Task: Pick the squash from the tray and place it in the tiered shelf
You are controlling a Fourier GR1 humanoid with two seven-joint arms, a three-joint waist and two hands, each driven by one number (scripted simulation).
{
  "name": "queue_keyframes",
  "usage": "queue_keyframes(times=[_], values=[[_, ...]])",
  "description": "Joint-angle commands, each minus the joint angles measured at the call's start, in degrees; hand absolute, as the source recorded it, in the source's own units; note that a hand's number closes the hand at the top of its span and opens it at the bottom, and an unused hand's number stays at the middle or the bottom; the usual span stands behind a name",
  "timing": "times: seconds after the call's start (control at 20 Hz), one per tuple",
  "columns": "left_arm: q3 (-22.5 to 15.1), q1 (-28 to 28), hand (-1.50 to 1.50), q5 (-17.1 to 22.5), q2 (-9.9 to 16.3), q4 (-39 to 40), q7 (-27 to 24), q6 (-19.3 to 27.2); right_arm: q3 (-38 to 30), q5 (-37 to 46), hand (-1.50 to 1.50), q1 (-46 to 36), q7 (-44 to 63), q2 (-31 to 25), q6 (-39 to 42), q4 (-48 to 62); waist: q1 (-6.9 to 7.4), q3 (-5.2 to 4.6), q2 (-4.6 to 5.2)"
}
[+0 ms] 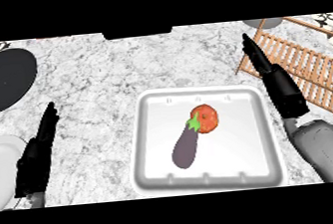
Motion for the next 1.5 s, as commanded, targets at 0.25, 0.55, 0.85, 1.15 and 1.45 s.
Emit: queue_keyframes(times=[0.25,0.55,0.85,1.15,1.45], values=[[5.2,-9.9,0.00,9.6,-0.8,-2.9,7.9,-5.3,-11.0,3.4,1.50,-0.1,4.8,3.6,-19.4,-0.6,-1.07,-1.82,-0.49],[6.8,-10.3,0.00,14.3,-1.0,-0.8,8.7,-9.4,-16.1,-7.7,-1.50,11.0,-0.4,14.8,-21.5,-4.5,-0.96,-1.69,-0.40],[8.5,-14.6,0.00,14.2,-1.5,4.6,9.0,-11.6,-5.7,1.3,-1.50,12.3,15.7,6.6,-19.2,-18.5,-0.46,-1.92,-0.46],[8.5,-13.6,0.00,14.0,-1.1,3.0,8.7,-12.0,2.8,7.8,-1.50,9.3,37.8,-4.2,-11.6,-18.7,0.69,-2.30,-0.70],[7.3,-16.0,0.00,13.4,-1.8,4.1,9.7,-12.0,10.4,21.6,-1.50,1.0,54.4,-16.9,-0.3,-14.6,1.85,-2.58,-0.41]])
